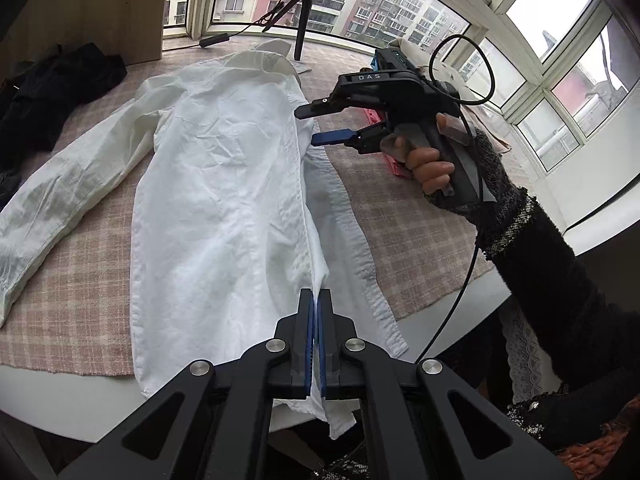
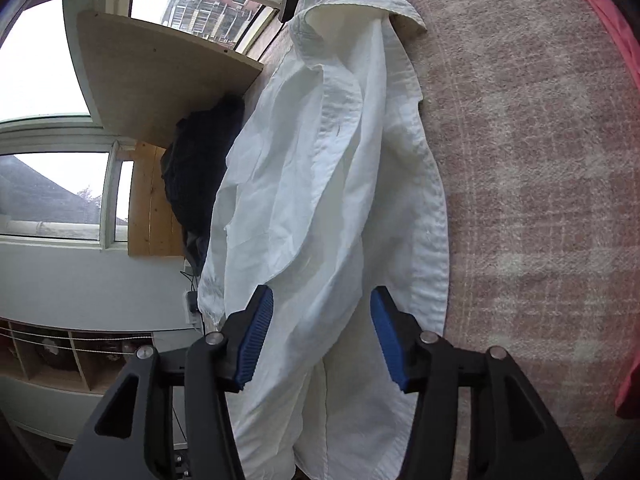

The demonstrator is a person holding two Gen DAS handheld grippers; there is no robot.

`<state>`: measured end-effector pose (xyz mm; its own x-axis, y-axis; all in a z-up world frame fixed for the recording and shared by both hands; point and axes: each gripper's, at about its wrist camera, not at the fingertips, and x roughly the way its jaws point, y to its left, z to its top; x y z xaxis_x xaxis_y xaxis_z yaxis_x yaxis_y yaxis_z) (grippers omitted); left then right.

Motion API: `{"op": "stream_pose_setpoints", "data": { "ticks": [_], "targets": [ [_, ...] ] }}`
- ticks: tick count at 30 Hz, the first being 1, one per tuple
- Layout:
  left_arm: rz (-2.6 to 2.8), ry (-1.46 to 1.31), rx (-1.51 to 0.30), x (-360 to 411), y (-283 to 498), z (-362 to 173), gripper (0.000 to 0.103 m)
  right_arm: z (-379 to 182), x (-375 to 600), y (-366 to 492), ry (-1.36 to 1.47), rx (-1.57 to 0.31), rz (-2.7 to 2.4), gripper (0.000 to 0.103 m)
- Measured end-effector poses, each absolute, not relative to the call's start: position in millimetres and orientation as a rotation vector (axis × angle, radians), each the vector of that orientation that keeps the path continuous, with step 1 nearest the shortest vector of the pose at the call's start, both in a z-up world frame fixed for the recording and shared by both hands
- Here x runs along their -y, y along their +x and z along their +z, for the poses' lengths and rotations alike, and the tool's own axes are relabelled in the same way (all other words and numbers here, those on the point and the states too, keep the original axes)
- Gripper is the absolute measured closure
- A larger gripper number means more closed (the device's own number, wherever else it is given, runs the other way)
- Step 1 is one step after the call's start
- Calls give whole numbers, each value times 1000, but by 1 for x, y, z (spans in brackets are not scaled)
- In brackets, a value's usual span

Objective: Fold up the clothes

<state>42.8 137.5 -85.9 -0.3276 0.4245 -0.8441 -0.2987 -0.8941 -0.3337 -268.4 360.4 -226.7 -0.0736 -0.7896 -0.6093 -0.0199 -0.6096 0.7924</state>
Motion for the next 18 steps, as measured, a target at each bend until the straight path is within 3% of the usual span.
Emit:
{"op": "stream_pose_setpoints", "data": {
  "ticks": [5,8,15,18],
  "targets": [
    [2216,-1457,170,-141,46,-78,102,-242,-355,-295,1627,920,-1757,53],
    [2179,-1455,167,-147,46,-80,102,-234,-356,-308,1583,923,-1794,101],
    [1960,-1410,117,-205,43,-106,102,-178,-351,-330,1597,588,-2022,102],
    [1859,-1430,115,-230,34,-137,102,-185,-339,-334,1666,379,-2135,102]
  ]
}}
